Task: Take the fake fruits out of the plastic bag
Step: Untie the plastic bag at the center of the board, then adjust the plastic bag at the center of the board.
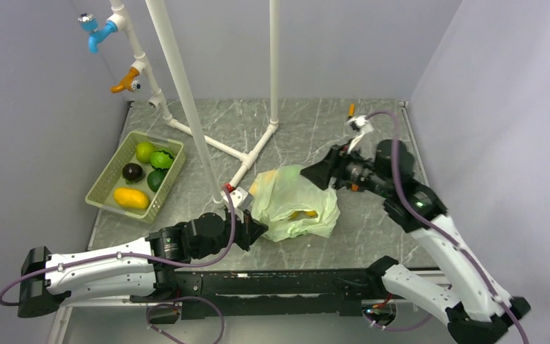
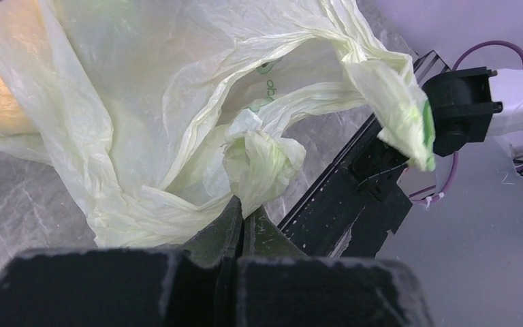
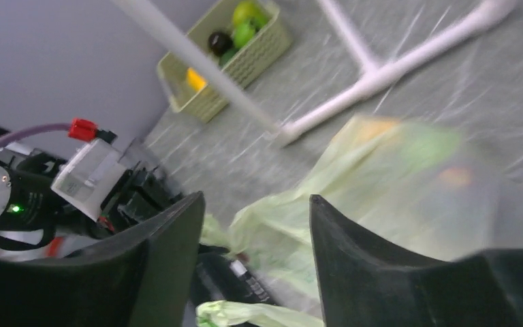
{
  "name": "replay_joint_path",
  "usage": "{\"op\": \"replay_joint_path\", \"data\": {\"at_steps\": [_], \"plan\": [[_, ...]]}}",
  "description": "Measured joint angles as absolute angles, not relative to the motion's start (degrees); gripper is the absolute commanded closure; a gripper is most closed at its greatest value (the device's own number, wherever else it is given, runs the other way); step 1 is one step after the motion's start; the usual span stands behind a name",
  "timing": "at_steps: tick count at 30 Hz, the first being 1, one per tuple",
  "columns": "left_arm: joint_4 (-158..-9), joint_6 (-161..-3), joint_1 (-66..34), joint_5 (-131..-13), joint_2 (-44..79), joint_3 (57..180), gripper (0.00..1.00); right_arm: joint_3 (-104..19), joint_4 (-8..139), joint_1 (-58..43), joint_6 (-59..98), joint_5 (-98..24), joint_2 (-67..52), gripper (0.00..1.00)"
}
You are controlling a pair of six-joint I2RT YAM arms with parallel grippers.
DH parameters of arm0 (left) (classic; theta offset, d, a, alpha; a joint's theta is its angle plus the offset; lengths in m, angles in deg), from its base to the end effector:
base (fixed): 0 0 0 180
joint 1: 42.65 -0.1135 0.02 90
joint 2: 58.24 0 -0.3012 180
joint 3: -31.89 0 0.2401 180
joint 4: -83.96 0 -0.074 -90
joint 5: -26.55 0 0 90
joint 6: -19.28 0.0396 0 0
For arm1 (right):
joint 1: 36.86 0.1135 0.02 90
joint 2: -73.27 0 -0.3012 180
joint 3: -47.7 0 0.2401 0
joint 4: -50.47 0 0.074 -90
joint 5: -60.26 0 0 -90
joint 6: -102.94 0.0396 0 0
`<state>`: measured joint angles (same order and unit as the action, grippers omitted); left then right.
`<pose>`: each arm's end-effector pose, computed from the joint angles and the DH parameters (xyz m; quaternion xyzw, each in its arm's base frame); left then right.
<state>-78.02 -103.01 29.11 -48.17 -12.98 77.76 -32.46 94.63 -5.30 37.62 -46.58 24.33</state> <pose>0.0585 -0.1441 0.2964 0.1957 0.7785 -0.3965 0.4455 0.1103 0.0812 0.4400 -0.1375 0.7670 0.3915 0.4895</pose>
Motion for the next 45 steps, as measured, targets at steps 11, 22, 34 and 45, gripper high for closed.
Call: {"op": "replay_joint_path", "data": {"at_steps": [11,22,34,45], "plan": [[-75.57,-103.40,29.11,-44.52,-11.76,77.85,1.00,-3.54,87.92,-0.41,50.13,-59.70,21.72,0.58],[-68.36,-106.12,29.11,-42.31,-9.59,78.28,1.00,2.93,99.00,0.77,59.50,-36.09,40.41,0.54],[-69.03,-107.40,29.09,-42.57,-14.14,77.74,1.00,-13.40,93.78,17.49,41.01,-36.88,23.12,0.08],[-70.19,-107.38,29.09,-42.39,-19.76,75.77,1.00,-22.47,99.20,31.28,27.72,-6.15,8.52,0.01]]}}
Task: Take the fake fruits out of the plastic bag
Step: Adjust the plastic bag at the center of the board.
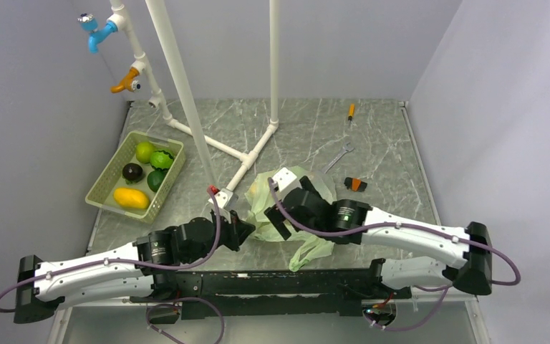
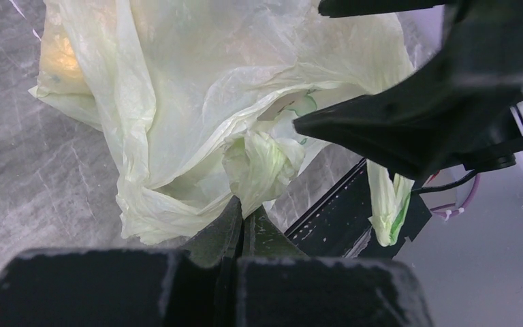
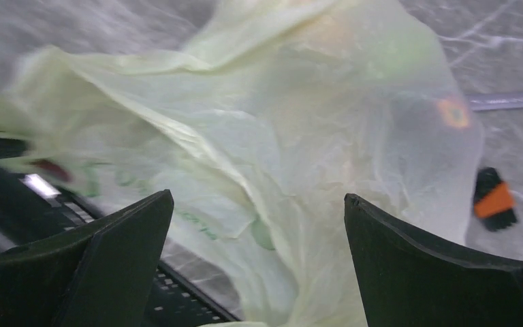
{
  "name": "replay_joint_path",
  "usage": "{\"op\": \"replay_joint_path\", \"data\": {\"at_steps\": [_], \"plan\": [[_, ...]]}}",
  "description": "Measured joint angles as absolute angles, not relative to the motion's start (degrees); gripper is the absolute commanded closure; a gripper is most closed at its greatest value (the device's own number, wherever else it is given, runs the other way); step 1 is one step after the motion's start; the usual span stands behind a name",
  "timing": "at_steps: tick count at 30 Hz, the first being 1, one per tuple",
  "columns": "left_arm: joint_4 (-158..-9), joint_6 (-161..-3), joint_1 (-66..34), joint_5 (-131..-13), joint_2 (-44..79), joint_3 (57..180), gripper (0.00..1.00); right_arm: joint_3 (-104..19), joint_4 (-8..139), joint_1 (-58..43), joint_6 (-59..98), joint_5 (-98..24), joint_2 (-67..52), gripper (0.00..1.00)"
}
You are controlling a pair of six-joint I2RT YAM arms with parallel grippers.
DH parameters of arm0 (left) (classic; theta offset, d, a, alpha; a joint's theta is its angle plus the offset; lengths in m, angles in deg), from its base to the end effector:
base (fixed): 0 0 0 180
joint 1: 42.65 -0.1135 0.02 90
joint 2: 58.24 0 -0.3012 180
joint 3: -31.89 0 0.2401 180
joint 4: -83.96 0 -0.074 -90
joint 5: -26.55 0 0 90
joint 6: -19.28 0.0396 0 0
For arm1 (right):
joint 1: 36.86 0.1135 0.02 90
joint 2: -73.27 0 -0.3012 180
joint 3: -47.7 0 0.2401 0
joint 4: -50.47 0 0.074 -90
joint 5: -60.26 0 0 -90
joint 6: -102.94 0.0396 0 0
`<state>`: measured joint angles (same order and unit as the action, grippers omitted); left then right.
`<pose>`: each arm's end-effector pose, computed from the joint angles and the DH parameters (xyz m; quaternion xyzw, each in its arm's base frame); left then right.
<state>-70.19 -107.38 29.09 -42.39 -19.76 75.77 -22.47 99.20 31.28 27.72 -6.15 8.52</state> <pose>0.0534 -0.1163 0.2847 0.1440 0.8014 -0.3670 0.4498 0.0932 0.1897 0.3329 -0.3312 0.8394 0.1162 0.4150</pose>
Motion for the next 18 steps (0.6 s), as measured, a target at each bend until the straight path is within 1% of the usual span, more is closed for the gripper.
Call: {"op": "replay_joint_path", "data": {"at_steps": [4,10,13,16,18], "plan": [[-70.63,-107.36,29.09,-42.18,-22.60,74.46,1.00,-22.01,100.33,32.31,25.08,-0.95,4.83,0.01],[-71.13,-107.36,29.09,-42.15,-26.64,72.14,1.00,-19.98,99.04,32.46,24.47,5.94,2.60,0.01],[-71.00,-107.36,29.11,-42.15,-27.41,71.55,1.00,-19.32,97.43,32.46,24.55,10.00,0.68,0.03],[-70.96,-107.34,29.09,-42.15,-27.69,71.44,1.00,-18.36,94.32,32.44,24.27,12.89,-0.39,0.13],[-70.91,-107.34,29.09,-42.18,-27.78,71.44,1.00,-17.66,91.74,32.35,23.83,14.59,-0.68,0.22]]}}
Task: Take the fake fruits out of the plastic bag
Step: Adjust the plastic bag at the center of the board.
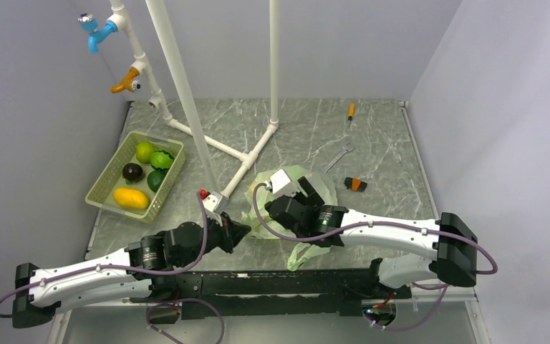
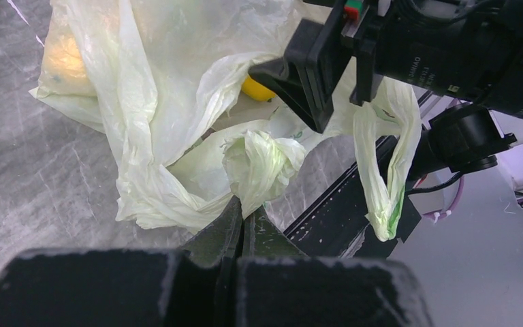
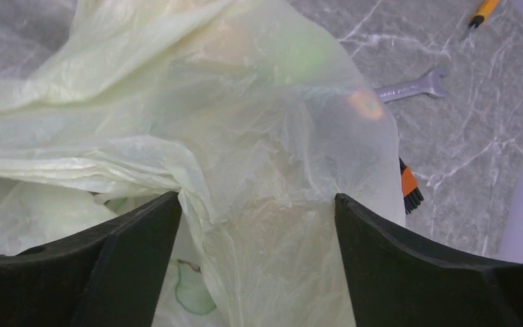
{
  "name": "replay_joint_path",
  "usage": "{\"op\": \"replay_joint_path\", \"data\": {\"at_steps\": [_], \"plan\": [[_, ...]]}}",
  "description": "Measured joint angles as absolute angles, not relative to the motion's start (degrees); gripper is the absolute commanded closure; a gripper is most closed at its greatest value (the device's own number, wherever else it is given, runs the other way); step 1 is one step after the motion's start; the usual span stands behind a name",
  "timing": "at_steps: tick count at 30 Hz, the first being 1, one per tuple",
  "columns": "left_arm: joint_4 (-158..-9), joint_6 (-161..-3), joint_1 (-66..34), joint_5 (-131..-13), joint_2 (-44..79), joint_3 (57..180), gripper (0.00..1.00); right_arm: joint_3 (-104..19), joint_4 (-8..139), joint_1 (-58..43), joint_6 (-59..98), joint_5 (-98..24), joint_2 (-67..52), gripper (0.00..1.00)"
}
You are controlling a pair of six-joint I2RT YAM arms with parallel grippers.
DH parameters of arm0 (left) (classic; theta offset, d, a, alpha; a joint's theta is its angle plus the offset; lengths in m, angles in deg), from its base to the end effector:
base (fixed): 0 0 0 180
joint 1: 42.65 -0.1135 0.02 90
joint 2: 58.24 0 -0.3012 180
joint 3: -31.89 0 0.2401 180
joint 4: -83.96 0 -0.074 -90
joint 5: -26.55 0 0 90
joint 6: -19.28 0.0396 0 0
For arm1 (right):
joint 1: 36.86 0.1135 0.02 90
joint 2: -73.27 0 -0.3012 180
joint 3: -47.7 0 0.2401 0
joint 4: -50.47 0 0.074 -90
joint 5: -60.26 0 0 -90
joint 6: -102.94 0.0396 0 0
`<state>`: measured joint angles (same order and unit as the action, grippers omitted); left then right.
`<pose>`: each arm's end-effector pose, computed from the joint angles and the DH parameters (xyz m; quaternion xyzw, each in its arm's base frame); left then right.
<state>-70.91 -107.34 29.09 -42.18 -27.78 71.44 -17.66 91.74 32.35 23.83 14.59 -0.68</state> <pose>0.0462 -0.0943 0.2735 0.1310 0.7820 -0.3931 0.4655 0.1111 0.2146 0.2889 -0.3108 0.8227 -0.0668 0.4713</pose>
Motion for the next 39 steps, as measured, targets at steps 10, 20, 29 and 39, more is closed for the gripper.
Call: {"op": "replay_joint_path", "data": {"at_steps": [10,20,29,39], "plan": [[-69.16,-108.15,29.09,-42.13,-29.90,70.70,1.00,-13.97,74.17,27.33,21.10,17.92,-1.55,1.00],[-63.61,-116.04,28.83,-41.78,-23.71,68.69,1.00,-14.41,62.63,15.72,19.94,8.67,-2.23,1.00],[-57.19,-115.21,28.83,-42.64,-20.30,71.44,0.43,-19.80,74.61,15.13,21.36,-7.18,4.06,0.13],[-51.70,-106.44,28.85,-43.07,-21.99,86.61,0.07,-22.95,90.02,26.26,30.21,-14.96,14.80,0.02]]}}
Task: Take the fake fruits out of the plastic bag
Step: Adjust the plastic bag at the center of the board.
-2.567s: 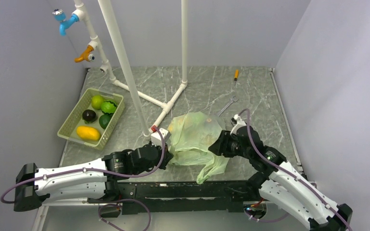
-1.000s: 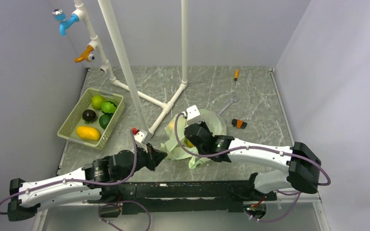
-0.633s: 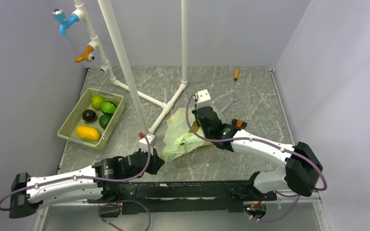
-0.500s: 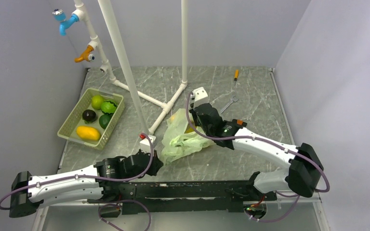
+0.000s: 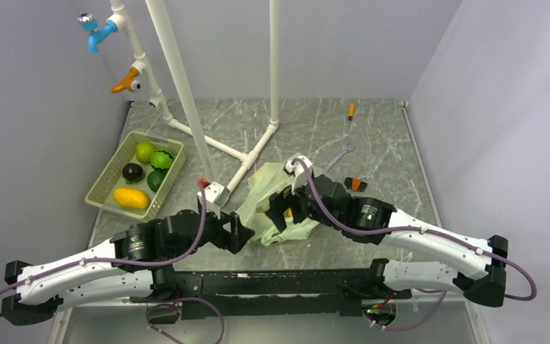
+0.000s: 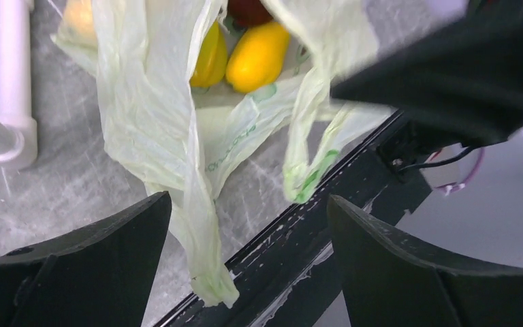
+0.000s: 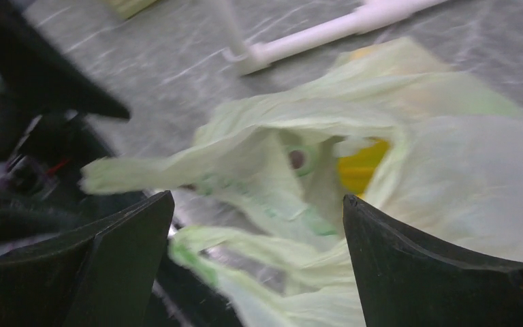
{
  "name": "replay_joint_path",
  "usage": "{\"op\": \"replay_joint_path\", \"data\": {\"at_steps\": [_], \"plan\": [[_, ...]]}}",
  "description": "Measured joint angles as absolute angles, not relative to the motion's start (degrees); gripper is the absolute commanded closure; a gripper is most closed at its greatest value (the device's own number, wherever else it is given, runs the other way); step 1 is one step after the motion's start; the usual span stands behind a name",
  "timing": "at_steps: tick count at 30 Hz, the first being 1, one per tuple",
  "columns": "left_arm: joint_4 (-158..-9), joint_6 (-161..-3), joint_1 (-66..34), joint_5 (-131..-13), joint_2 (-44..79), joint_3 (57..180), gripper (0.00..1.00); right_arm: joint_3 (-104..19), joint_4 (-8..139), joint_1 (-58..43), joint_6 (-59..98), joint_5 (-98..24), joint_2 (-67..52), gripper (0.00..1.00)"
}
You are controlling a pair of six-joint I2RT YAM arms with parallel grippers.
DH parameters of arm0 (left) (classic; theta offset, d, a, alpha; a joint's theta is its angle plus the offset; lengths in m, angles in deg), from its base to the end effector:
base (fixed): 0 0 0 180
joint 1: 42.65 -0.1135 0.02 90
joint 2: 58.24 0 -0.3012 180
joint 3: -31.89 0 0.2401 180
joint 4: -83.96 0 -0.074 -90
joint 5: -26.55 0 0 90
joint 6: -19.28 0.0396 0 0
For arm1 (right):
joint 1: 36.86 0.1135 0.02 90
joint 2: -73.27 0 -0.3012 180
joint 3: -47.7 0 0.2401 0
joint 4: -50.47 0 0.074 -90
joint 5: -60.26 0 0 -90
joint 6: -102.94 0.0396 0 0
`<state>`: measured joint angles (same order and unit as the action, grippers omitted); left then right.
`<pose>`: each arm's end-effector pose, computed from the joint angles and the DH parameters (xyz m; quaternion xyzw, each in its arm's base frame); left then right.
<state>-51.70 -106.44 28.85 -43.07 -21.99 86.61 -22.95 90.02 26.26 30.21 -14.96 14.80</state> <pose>0.0463 -0.0950 0.3192 0.1668 0.8226 -0.3317 0.4307 0.0980 0.1711 0.3693 -0.2684 0.8063 0.2487 0.4646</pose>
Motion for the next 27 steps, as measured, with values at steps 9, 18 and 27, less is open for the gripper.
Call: {"op": "replay_joint_path", "data": {"at_steps": [9,18,27], "plan": [[-50.87,-103.03,28.83,-41.43,-25.40,89.41,0.05,-16.63,86.04,40.20,32.12,-14.41,14.34,0.01],[-47.90,-106.01,28.79,-37.98,-12.65,91.00,0.01,-9.99,79.68,59.28,23.63,10.79,7.30,0.00],[-45.73,-110.75,24.18,-35.71,-4.70,90.98,0.12,-10.86,85.97,60.27,30.56,38.05,-6.38,0.52]]}}
